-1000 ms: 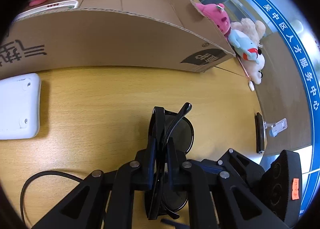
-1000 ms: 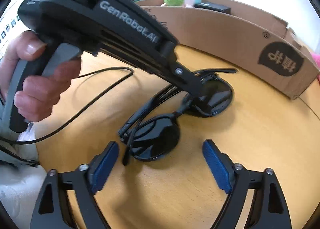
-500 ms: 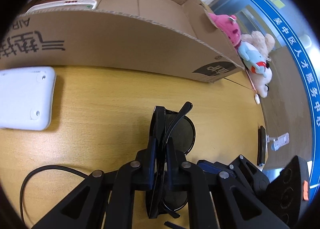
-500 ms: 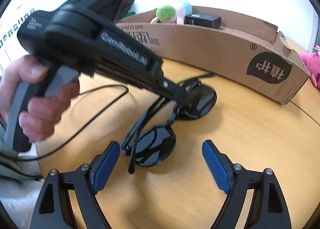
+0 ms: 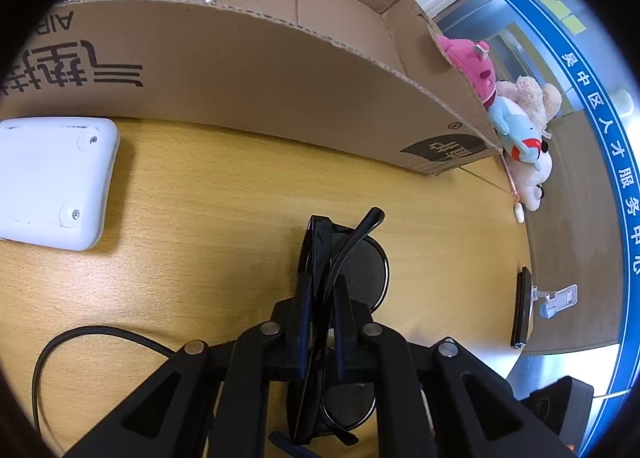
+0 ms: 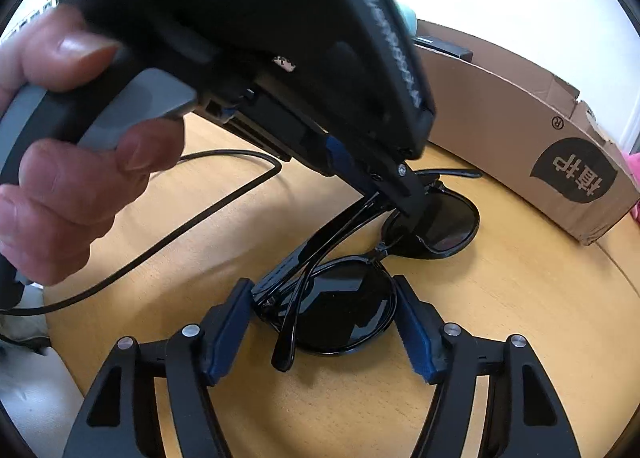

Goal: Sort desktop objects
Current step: 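Lift the sunglasses with both tools off the table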

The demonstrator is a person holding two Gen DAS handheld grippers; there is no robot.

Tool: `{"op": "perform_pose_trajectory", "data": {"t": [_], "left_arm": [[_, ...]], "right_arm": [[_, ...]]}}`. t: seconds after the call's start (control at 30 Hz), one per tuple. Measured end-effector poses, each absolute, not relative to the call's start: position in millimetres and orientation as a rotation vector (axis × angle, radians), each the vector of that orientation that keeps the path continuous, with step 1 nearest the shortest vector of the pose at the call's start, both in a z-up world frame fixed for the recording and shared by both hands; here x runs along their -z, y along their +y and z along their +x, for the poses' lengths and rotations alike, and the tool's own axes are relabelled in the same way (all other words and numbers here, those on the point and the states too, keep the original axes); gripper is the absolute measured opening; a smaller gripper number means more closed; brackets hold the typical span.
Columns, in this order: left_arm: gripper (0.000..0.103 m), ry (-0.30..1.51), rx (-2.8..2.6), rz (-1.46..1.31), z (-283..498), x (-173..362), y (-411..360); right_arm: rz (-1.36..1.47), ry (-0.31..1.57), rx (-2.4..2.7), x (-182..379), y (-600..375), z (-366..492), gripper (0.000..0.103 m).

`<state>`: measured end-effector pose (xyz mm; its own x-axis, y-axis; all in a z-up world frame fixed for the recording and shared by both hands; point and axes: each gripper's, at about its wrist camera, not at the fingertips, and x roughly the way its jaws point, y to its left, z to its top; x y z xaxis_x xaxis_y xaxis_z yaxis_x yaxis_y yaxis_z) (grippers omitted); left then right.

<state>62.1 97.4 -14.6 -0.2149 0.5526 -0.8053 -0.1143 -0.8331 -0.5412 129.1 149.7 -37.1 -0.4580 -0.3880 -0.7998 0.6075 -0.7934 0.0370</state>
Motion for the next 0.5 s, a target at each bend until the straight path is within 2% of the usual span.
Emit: {"op": "perform_pose_trajectory", "data": {"t": [0.27,0.5], "left_arm": [[0.009,-0.506,-2.135,-1.527,74,-16,95],[0.009,-0.438,-2.237,-1.310,75,-83,92]], "right_arm": [[1.034,0.354,2.276,21,156,133,0.067],[0.865,0.405,2.329,-25,165,125,0.067]]}}
